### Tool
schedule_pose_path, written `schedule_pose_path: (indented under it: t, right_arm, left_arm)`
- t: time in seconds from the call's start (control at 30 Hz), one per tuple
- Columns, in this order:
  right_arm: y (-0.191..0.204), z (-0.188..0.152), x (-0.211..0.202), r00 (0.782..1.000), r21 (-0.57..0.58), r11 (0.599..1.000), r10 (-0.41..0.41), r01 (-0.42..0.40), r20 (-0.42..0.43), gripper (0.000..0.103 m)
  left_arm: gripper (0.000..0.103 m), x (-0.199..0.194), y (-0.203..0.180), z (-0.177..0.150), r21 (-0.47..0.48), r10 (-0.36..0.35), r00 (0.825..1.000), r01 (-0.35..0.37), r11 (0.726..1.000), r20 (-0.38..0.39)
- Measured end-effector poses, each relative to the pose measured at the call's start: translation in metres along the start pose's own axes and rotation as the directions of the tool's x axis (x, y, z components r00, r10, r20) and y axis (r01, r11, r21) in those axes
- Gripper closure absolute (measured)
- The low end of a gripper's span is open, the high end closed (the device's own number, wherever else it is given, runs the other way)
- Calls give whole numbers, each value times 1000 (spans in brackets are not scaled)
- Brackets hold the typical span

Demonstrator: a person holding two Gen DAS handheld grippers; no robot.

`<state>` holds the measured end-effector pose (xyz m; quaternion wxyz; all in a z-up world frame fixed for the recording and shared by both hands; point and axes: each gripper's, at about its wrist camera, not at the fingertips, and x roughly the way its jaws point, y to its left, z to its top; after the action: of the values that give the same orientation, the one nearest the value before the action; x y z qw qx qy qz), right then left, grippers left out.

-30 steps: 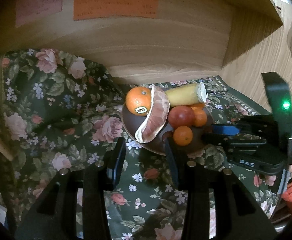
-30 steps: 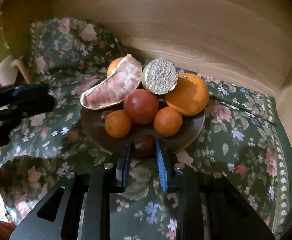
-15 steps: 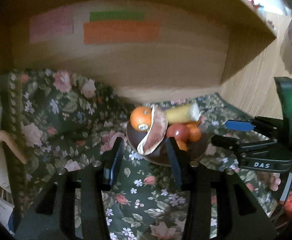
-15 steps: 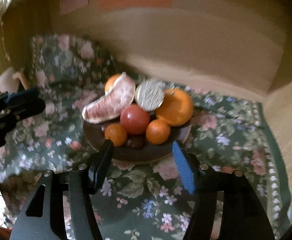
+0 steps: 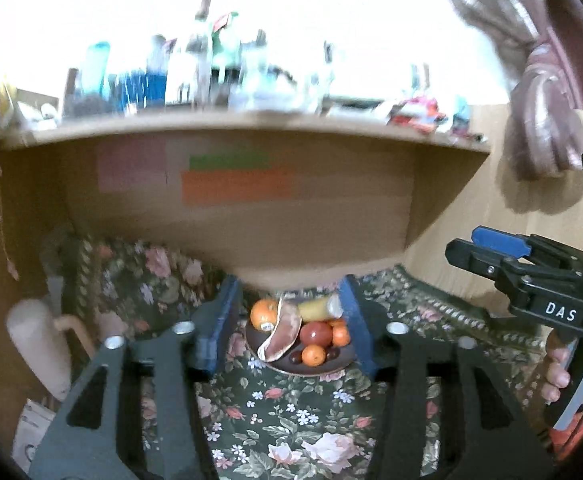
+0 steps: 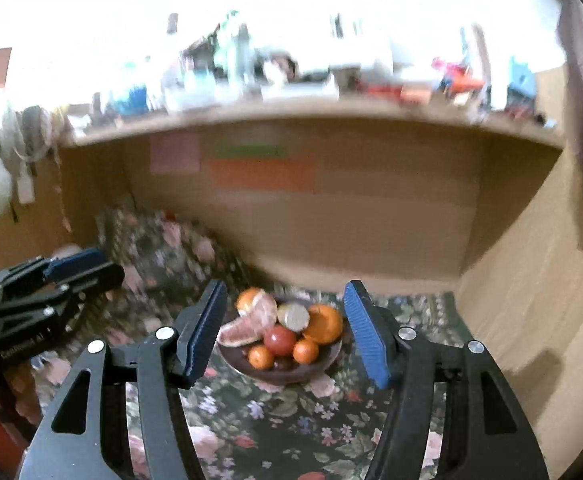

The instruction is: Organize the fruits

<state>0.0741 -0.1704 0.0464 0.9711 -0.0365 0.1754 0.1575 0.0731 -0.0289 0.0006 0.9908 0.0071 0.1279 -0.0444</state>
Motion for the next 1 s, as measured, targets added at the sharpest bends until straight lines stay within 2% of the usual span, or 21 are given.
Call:
schedule_pose_path:
  t: [0.17, 0.3, 0.43, 0.6, 1.0]
  right_arm:
    - [12, 3, -32, 998, 3, 1000, -1, 1, 68, 44]
    - [22, 0, -48, 994, -4, 1000, -23, 23, 106, 28]
    - [25, -1, -62, 989, -9, 999, -41, 43, 141, 17]
    - [24, -5, -72, 985, 9, 998, -57, 57, 165, 1]
    - [20, -11, -77, 985, 18, 997, -71, 69, 158, 0]
  left_arm:
    - [34, -36, -10, 9, 19, 17, 997, -19, 1000, 75]
    - [19, -57, -14, 11, 10, 29, 993, -30, 999, 118]
    - [15, -70, -19, 10, 8, 43, 990, -45, 999, 137]
    - [1, -79, -22, 7, -9, 66, 986, -65, 998, 156]
    - [0, -78, -19, 2, -20, 69, 987, -67, 998, 142]
